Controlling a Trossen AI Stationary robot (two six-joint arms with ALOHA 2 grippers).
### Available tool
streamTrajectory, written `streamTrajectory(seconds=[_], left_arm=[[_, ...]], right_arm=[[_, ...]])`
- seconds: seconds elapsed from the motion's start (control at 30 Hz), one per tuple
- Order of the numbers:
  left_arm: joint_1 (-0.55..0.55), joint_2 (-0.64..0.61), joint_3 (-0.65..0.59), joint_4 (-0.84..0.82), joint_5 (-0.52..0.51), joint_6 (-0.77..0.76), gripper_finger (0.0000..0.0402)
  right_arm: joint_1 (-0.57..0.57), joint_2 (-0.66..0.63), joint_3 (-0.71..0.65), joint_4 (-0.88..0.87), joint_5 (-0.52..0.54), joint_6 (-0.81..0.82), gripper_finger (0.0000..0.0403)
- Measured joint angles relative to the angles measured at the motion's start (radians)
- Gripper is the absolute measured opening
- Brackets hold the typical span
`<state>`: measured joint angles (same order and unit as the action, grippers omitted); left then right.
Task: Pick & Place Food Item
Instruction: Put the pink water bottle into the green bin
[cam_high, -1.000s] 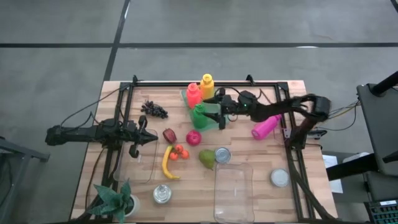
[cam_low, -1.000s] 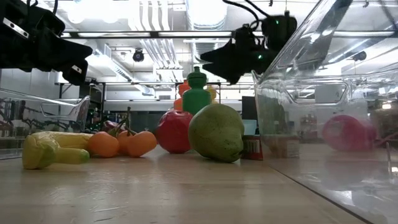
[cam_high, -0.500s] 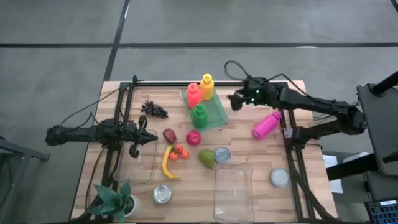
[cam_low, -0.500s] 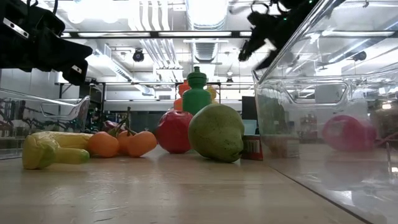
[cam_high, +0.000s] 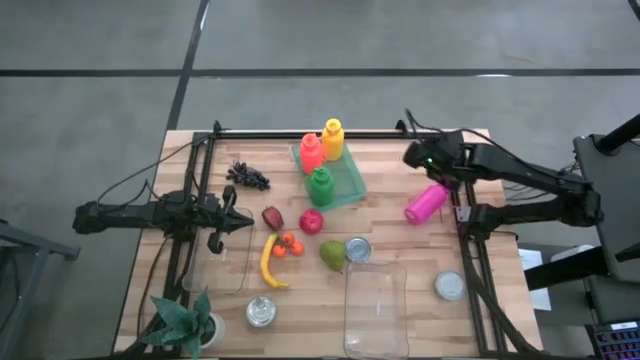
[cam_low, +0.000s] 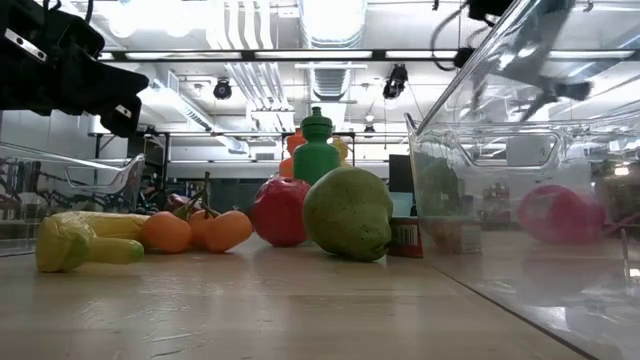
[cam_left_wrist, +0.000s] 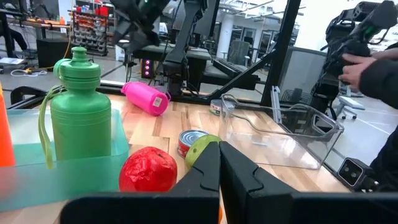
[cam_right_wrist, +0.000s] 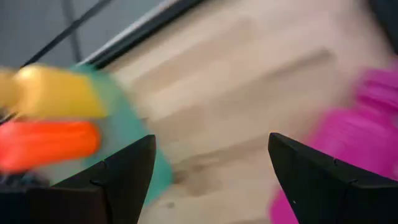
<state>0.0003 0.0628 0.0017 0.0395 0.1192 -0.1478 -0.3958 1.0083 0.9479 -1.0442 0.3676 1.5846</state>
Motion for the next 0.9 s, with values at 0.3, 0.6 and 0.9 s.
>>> streamTrajectory(seconds=[0.3,0.6,0.9], left_arm=[[0.0,0.0,0.0,0.0,0.0,0.0,0.0001],[0.0,0.0,0.0,0.0,0.0,0.0,0.0001],[0.0,0.0,0.0,0.0,0.0,0.0,0.0001]], right_arm=[[0.0,-0.077,-0.045,-0.32,-0.005,0.386,0.0309],[-0.002,-0.076,-0.201,-0.313,0.003,0.534,0.0309],[-0.014,-0.029,-0.199,-0.285,0.126,0.537,0.0309]])
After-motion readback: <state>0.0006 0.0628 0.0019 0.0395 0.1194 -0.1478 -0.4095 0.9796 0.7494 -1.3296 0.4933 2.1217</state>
